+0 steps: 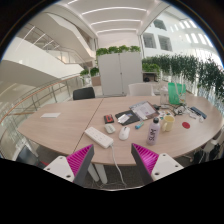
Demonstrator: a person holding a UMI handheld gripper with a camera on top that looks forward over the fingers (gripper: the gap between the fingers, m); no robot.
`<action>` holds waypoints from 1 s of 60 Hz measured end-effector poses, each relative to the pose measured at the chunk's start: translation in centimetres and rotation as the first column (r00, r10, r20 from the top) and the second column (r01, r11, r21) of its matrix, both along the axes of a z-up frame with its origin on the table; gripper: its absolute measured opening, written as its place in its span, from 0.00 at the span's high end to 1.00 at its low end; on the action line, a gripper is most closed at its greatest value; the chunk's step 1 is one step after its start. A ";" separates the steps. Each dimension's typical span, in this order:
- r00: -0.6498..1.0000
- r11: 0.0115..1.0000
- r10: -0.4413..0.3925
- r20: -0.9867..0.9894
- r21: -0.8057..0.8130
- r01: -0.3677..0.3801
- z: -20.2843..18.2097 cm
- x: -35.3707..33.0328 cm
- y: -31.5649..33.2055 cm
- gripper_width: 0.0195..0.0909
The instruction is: Pour water
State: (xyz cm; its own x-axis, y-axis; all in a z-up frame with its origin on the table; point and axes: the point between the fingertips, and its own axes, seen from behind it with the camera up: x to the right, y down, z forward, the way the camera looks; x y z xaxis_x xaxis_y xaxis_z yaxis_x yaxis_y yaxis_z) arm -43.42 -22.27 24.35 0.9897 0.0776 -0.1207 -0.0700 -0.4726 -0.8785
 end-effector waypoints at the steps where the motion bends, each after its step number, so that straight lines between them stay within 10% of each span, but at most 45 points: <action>1: 1.000 1.000 0.000 0.001 0.003 0.000 0.0 0.0 0.0 0.11; 25: 0.997 0.970 -0.033 0.066 0.241 0.016 -6.5 9.3 5.1 0.11; 53: 0.993 0.955 -0.089 0.077 0.289 0.064 -16.4 19.8 26.2 0.12; 60: 0.994 0.960 -0.068 0.084 0.275 0.043 -17.2 19.9 29.5 0.50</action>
